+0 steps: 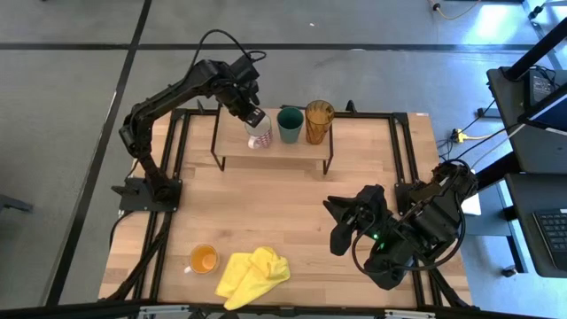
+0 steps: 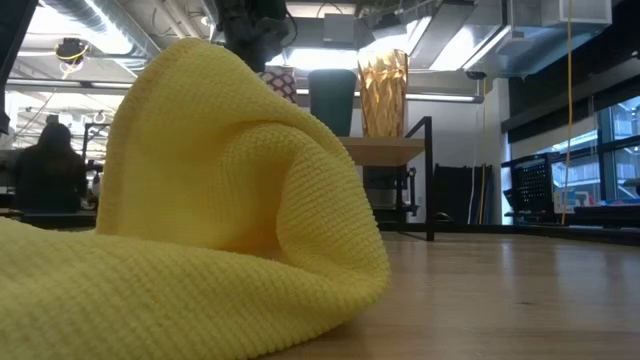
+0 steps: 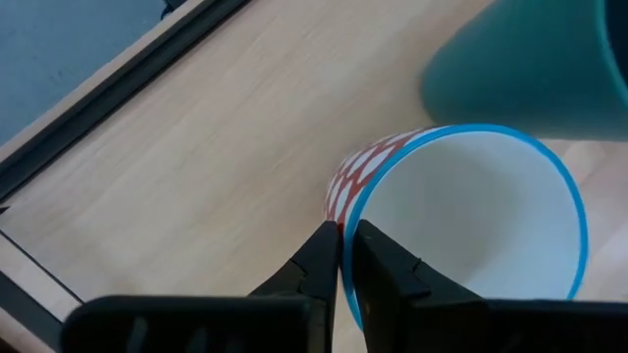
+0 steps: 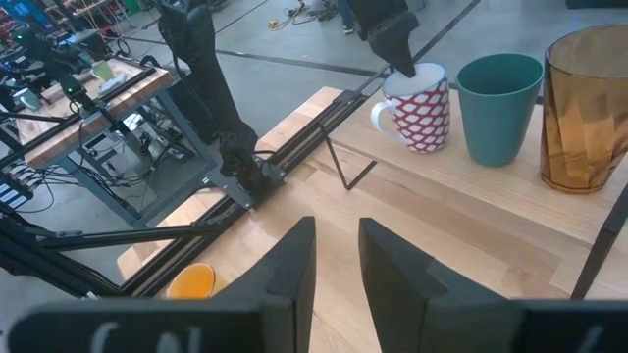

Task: Stack small to large cups/mugs on shelf
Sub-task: Put the red patterned mug on the shelf

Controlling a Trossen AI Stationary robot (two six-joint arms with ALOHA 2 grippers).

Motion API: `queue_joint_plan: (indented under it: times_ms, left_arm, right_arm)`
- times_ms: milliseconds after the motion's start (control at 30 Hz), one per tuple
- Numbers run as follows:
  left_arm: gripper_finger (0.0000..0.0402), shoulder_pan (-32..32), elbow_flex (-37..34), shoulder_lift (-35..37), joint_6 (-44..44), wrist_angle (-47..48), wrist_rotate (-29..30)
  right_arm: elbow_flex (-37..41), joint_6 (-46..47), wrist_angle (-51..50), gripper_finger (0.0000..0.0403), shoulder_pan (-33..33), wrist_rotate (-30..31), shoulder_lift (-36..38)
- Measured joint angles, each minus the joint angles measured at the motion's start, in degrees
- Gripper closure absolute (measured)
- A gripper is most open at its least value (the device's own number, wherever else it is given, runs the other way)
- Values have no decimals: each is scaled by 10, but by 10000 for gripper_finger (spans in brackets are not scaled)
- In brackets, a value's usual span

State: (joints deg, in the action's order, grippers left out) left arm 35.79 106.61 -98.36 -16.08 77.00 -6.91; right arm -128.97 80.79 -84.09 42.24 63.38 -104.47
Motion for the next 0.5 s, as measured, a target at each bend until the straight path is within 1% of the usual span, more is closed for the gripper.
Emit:
queue_joint_plan:
  times_ms: [500]
  left_arm:
    - [376,0,-1,0,4,-16,1]
  right_arm:
    - [0,0,0,320,0,0,0]
